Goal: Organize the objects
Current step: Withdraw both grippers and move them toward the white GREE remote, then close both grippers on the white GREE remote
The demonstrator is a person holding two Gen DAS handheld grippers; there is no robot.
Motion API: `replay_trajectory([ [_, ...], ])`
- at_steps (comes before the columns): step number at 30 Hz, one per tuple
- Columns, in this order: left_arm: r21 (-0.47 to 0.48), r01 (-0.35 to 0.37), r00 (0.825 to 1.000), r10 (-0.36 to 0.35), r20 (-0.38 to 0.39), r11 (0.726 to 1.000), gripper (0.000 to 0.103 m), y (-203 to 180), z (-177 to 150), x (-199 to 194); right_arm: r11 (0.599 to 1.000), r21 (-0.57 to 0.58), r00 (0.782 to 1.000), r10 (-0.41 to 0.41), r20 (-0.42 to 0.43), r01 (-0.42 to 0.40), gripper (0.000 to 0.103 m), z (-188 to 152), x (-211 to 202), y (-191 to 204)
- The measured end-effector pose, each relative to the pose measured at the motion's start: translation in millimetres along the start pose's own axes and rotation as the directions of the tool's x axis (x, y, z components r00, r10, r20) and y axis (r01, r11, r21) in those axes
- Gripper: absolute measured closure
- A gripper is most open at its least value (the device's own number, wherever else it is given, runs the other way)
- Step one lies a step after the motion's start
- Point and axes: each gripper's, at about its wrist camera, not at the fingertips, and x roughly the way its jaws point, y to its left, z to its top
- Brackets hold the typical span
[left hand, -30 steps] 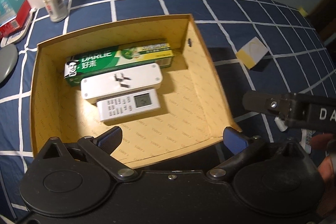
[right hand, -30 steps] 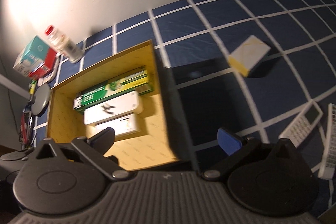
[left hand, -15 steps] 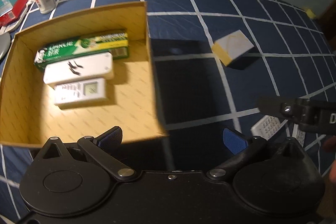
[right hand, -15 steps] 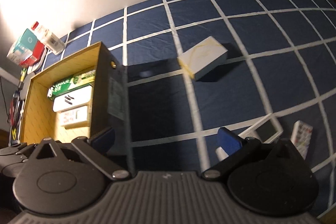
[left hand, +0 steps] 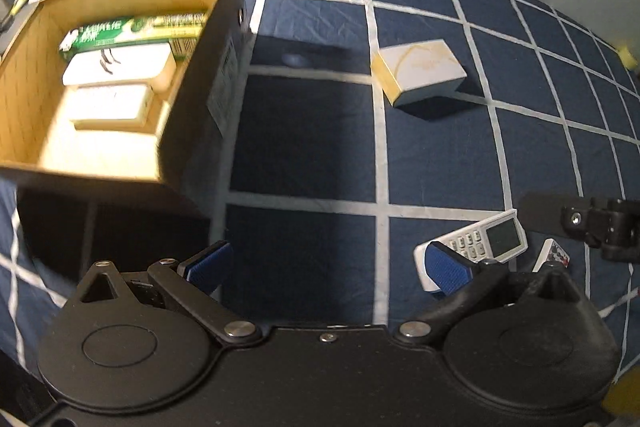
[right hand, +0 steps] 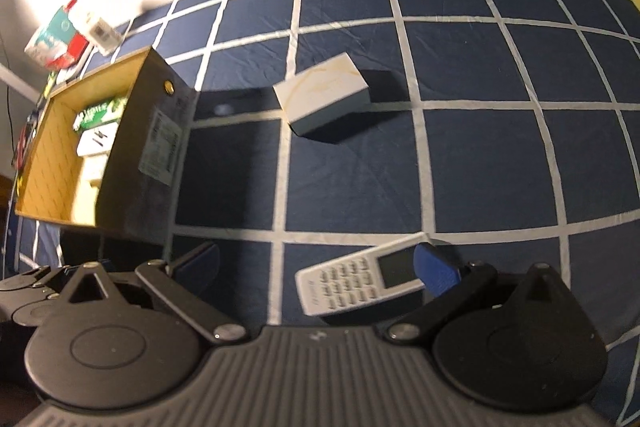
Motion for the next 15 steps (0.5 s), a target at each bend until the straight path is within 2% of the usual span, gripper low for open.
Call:
replay_trajectory([
  [7, -0.063, 0.001, 0.999, -0.003, -0.033, 0.998, 0.000, -26.7, -15.7, 25.0, 0.999, -0.044, 0.997, 0.000, -0.077, -0.004, 0.000, -1.2, 21.4, -28.5],
  [15, -0.119, 0.006, 0.996, -0.016, -0.090, 0.993, 0.000, -45.8, -18.8, 60.0, 0.996, -0.091, 0.989, -0.003, -0.145, -0.011, 0.000, 2.2, 52.6, -48.9],
])
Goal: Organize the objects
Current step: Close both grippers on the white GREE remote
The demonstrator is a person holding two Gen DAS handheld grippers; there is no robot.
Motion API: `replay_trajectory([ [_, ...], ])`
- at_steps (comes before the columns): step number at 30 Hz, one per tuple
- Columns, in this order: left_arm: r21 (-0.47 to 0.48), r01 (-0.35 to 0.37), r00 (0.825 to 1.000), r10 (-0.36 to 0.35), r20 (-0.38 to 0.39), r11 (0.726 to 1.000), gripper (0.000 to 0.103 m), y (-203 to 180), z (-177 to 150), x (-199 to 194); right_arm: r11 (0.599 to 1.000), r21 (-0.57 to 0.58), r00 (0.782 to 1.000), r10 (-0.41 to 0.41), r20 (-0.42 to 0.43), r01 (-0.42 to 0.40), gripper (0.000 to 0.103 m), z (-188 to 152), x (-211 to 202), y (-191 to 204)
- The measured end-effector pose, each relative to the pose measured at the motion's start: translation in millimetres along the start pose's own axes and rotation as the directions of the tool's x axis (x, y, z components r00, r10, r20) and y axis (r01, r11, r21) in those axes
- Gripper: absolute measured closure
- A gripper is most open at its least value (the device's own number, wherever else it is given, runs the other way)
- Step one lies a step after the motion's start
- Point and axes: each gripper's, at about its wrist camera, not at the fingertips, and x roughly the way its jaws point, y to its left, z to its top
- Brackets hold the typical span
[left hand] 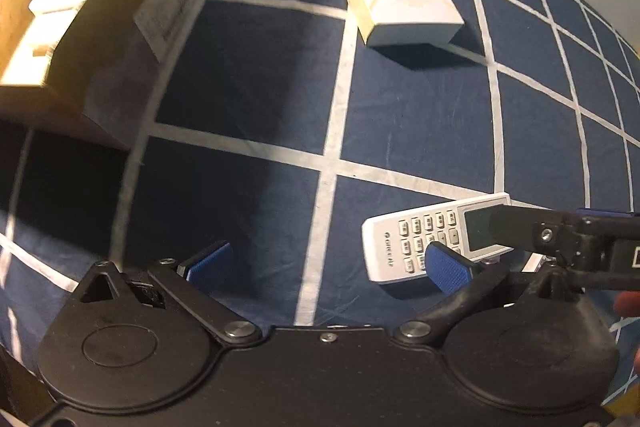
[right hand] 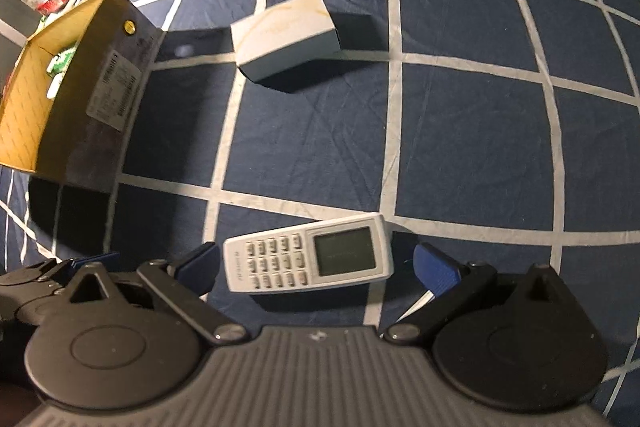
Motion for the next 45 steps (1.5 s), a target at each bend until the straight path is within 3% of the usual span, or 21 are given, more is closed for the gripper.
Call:
replay_trajectory([
  [11, -0.035, 0.005, 0.996, -0.007, -0.085, 0.999, 0.000, -14.5, -0.1, 38.8, 0.999, -0.046, 0.995, 0.019, -0.096, -0.024, 0.004, 11.9, 44.4, -11.9],
  [25, -0.063, 0.051, 0.990, -0.059, -0.129, 0.997, 0.002, -21.7, -1.3, 49.9, 0.998, -0.052, 0.988, 0.036, -0.152, -0.045, 0.023, 15.0, 62.0, -17.9],
  [28, -0.061, 0.062, 0.989, -0.069, -0.128, 0.996, 0.005, -24.6, -1.8, 49.7, 0.998, -0.051, 0.988, 0.036, -0.153, -0.045, 0.024, 15.0, 62.8, -18.9],
  [36, -0.047, 0.124, 0.984, -0.129, -0.121, 0.991, 0.026, -32.3, -3.2, 45.2, 0.998, -0.059, 0.989, 0.028, -0.143, -0.036, 0.030, 12.3, 62.5, -17.4],
  [45, -0.017, 0.105, 0.987, -0.106, -0.123, 0.994, 0.027, -35.1, -2.4, 37.5, 0.999, -0.038, 0.991, 0.030, -0.129, -0.035, 0.032, 9.1, 56.0, -15.5],
])
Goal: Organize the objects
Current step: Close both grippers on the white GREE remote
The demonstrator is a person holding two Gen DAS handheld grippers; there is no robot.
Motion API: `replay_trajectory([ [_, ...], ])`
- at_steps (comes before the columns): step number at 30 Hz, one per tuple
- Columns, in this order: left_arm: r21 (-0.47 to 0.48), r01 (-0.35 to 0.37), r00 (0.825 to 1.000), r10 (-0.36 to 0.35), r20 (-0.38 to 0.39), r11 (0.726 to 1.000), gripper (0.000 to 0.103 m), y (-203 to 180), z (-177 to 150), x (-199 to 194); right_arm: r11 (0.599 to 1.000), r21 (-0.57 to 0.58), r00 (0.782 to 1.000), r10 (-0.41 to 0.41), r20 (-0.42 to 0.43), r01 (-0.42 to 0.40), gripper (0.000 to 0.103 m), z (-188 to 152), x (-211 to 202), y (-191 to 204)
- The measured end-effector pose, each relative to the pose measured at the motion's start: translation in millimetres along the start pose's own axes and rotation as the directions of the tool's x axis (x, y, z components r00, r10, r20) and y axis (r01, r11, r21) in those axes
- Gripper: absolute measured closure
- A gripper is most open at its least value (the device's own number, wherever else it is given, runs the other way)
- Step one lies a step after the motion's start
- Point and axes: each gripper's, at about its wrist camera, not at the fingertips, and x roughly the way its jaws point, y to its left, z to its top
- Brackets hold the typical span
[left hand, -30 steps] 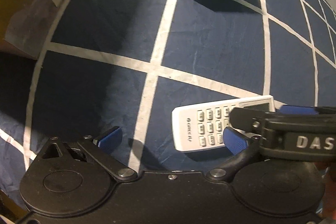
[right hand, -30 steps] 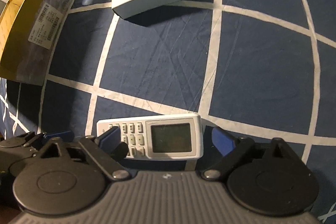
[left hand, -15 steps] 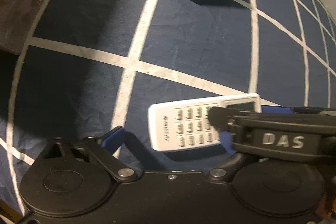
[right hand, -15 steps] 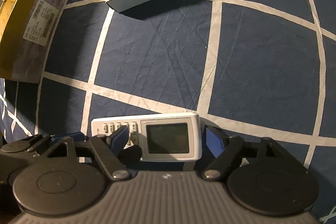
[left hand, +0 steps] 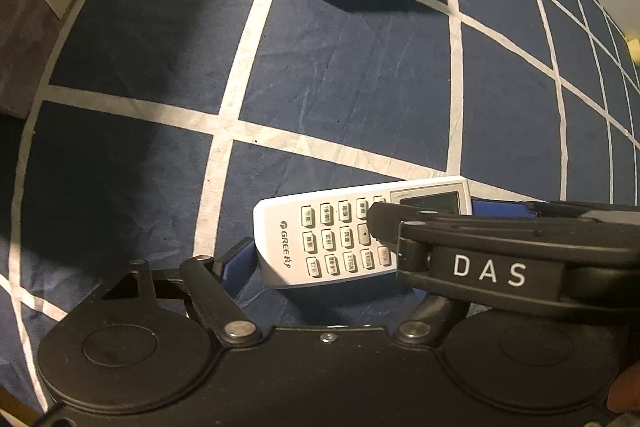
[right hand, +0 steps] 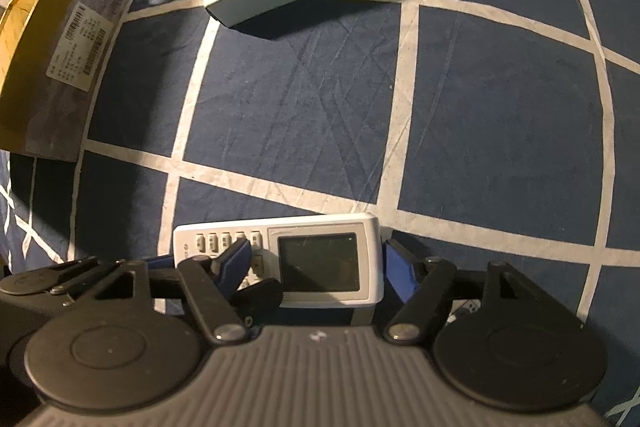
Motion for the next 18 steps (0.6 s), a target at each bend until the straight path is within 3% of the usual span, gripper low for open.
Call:
replay_trajectory([
  [18, 0.161, -0.035, 0.997, 0.023, 0.076, 0.986, 0.027, 2.6, 11.2, -65.7, 0.994, 0.099, 0.989, 0.024, 0.143, -0.038, 0.032, -12.5, -57.4, 38.8],
])
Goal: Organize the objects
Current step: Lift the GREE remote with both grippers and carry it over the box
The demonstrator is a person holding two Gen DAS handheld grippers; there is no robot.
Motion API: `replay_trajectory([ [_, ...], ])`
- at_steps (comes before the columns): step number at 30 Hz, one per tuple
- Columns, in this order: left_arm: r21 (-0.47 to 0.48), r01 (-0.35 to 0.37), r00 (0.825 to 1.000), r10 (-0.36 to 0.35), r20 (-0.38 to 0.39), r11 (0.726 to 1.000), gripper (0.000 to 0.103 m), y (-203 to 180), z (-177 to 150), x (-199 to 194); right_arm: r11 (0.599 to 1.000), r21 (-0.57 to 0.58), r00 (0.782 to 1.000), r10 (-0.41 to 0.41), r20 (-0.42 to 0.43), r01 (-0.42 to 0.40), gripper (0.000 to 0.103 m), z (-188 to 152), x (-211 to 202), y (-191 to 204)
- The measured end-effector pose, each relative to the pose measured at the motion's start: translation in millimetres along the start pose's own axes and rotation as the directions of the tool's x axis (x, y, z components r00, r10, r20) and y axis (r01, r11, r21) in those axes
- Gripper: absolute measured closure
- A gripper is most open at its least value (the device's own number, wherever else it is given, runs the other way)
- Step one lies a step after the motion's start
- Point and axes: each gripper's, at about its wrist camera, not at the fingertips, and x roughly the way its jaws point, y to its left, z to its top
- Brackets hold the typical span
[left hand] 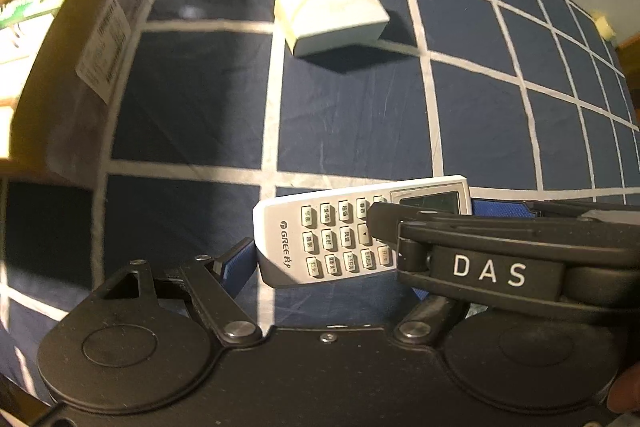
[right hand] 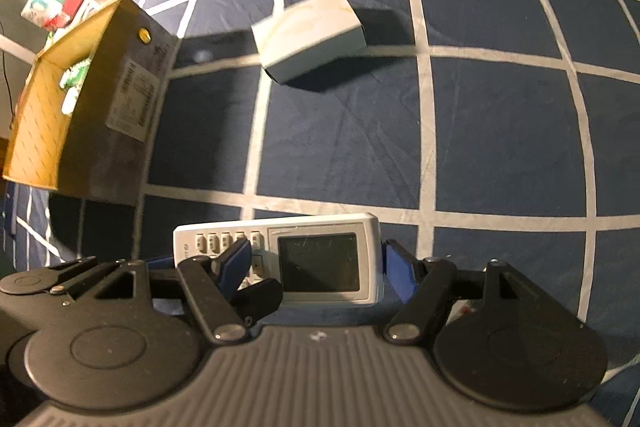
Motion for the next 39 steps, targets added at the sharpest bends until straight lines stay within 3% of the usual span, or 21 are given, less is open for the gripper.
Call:
replay_trajectory([
  [10, 0.120, 0.013, 0.999, -0.018, 0.040, 0.993, 0.027, 30.4, 13.1, -43.8, 0.996, 0.086, 0.996, -0.019, 0.092, 0.011, 0.032, -3.9, -26.4, 48.7],
  [25, 0.275, 0.015, 0.998, -0.030, 0.052, 0.961, 0.027, 126.1, 32.3, -84.9, 0.976, 0.220, 0.983, -0.043, 0.178, 0.003, 0.032, -9.9, -15.0, 154.0],
  [39, 0.256, 0.008, 0.996, -0.031, 0.086, 0.967, 0.027, 212.7, 42.3, -115.0, 0.983, 0.182, 0.979, -0.041, 0.202, 0.003, 0.032, 3.5, 0.6, 248.8],
])
